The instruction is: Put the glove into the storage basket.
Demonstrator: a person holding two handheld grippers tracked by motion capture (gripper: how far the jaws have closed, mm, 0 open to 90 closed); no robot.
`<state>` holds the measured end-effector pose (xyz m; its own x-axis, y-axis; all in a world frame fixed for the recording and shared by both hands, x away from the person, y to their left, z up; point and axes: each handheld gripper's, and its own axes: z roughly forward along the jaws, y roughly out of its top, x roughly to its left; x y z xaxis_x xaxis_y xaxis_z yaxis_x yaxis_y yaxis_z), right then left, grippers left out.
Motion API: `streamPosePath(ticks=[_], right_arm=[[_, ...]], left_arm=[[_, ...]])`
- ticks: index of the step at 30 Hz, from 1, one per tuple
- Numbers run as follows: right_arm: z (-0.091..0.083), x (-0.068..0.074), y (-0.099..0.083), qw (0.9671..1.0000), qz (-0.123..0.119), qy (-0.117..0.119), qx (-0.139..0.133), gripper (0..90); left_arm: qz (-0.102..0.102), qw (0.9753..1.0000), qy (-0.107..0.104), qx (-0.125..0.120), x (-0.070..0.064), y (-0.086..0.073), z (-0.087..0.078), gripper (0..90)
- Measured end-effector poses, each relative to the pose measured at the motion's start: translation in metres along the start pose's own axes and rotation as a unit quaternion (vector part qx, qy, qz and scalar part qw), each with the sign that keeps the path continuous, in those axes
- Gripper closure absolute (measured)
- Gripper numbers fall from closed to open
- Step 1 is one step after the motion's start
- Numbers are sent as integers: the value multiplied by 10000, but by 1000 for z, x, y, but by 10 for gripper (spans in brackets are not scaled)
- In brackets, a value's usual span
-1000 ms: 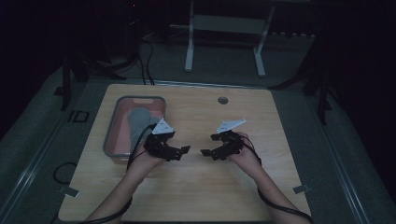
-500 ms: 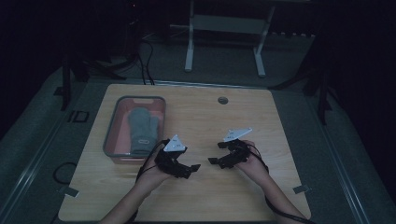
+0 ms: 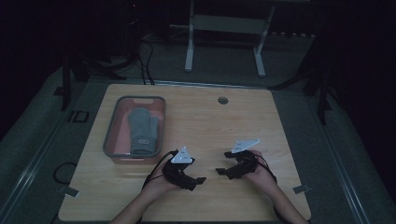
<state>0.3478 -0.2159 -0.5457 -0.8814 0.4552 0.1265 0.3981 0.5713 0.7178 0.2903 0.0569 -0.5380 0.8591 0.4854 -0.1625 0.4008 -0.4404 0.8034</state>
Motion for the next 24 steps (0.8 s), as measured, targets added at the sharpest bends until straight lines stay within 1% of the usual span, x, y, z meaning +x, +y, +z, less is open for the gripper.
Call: streamPosePath(ticks=[2,4,6,7,9,14,16,18,19,24], right_arm=[[-3,0,-5,10000,13,-61,-25,160],[-6,-1,-11,9999,13,-130,-100,160],[-8,-1,-17,9999,34,-150,-68,160],[-9,-1,-19,9998,17,-175,-42,160],[-12,0,-25,9996,11,-269,-21,160],[-20,1,-35,9994,-38,-336,-57,160],[-24,0,-39,9992,-15,-385,-104,160],[-27,1,-42,9988,-75,-461,-149,160],[-28,0,-44,9987,-57,-472,-165,160],[-30,-2,-47,9981,-51,-585,-205,160]], left_arm=[[45,10000,9,32,-1,-2,2,149],[133,9999,31,74,-3,-4,3,149],[299,9994,62,148,-5,-6,5,149],[338,9993,89,151,-6,-7,6,149],[327,9993,62,175,-6,-9,7,149],[256,9995,36,162,-6,-12,8,149],[276,9995,43,154,-6,-13,8,149],[281,9995,28,142,-6,-13,8,149],[283,9995,26,143,-6,-13,8,149],[223,9997,13,97,-5,-14,7,149]])
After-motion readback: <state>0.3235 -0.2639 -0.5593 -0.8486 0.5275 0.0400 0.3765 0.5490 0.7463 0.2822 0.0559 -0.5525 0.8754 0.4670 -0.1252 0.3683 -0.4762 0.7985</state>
